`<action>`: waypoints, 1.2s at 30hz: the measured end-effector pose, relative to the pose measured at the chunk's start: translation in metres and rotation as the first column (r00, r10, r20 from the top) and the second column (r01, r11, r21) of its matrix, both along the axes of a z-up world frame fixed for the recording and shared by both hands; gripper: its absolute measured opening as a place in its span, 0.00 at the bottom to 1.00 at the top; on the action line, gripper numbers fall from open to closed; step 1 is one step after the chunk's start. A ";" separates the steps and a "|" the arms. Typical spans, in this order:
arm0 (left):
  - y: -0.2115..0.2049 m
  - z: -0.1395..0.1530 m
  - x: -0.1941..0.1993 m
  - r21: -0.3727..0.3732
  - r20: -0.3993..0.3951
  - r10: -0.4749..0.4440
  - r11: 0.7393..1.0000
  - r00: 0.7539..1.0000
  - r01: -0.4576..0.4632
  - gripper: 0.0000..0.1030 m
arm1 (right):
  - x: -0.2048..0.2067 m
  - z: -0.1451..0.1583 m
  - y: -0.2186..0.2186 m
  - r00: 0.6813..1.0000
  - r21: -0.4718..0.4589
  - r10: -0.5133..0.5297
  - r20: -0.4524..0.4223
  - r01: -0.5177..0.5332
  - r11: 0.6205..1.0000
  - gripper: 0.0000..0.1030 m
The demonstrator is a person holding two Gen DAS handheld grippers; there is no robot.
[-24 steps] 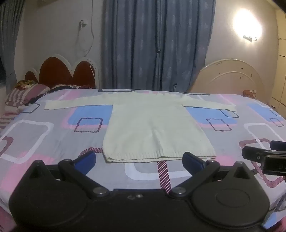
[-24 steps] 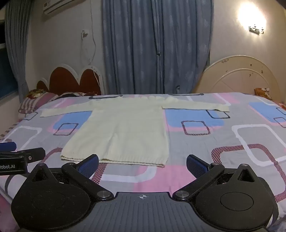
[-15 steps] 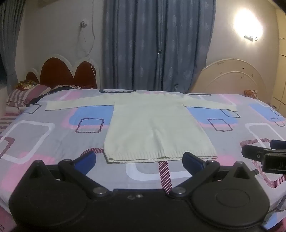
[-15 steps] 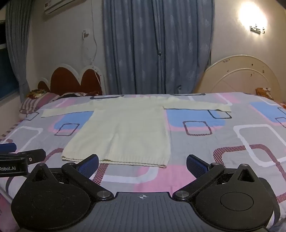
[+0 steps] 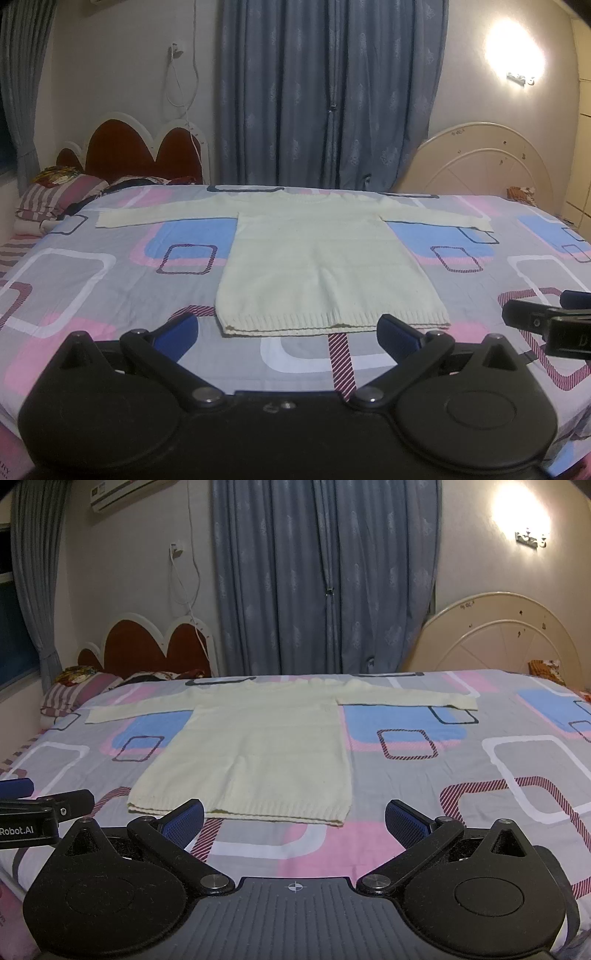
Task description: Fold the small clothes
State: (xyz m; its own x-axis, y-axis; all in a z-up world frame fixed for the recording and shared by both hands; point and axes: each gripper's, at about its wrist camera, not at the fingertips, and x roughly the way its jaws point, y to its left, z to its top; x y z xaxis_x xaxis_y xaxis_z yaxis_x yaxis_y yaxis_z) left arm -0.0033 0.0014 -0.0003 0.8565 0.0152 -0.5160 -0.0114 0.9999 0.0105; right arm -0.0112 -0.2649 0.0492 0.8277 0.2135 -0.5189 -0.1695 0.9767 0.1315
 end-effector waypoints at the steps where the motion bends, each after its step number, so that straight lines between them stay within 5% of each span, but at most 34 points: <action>1: 0.000 0.000 0.000 0.002 0.001 0.001 1.000 1.000 -0.001 1.00 | 0.000 0.000 0.000 1.000 0.001 0.000 0.000 0.000 1.000 1.00; 36: -0.003 -0.002 0.002 0.013 0.000 -0.006 1.000 1.000 0.006 1.00 | 0.000 0.001 0.001 1.000 0.014 -0.001 0.005 0.001 1.000 1.00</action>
